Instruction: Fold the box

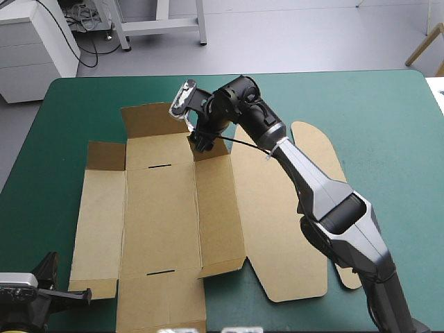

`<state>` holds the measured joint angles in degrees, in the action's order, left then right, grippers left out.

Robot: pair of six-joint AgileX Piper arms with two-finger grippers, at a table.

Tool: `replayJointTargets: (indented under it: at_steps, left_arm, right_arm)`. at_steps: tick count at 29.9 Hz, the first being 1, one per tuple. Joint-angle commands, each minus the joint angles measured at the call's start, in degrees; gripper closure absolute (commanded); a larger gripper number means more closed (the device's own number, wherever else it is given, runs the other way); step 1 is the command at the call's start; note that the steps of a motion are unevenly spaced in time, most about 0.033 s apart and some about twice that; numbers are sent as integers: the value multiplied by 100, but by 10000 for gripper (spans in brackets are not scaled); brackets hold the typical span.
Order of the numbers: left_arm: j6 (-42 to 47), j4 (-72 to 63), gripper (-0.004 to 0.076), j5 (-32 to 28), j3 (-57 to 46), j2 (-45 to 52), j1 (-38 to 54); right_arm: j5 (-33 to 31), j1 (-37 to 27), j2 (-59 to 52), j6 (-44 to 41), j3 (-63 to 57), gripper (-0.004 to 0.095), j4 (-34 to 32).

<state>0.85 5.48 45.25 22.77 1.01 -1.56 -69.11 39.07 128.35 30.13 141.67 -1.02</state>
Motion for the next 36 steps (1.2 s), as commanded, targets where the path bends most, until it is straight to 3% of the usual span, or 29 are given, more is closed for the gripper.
replayJointTargets:
  at_steps: [1, 5, 8, 10, 14, 16, 23, 27, 36]
  left_arm:
    - [35, 68, 734, -449, 121, 75, -19]
    - [35, 79, 724, -449, 121, 75, -19]
    - [35, 79, 617, -449, 121, 75, -19]
    - [35, 79, 468, -449, 121, 75, -19]
    - [64, 79, 102, -471, 109, 75, -19]
    - [64, 31, 6, -483, 109, 75, -19]
    - [64, 103, 13, -537, 109, 75, -19]
    - [1023, 390, 18, -475, 388, -185, -19]
    - [920, 1169, 18, -414, 2424, -2465, -19]
  right_arm:
    - [78, -5, -410, -739, 513, 363, -421]
    - [78, -5, -410, -1661, 754, 921, -1031]
    - [22, -19, -423, -2506, 777, 908, -1593]
    - [22, -58, -446, -2916, 777, 908, -1797]
    - [12, -234, -583, -3134, 722, 908, -1499]
    - [12, -351, -702, -3134, 645, 908, -1314]
    - [12, -720, -1539, -3150, -412, 908, -1064]
    - [105, -949, -2305, -3176, -1583, 908, -1038]
    - [1881, -1335, -4897, -3693, -5433, 925, -1025]
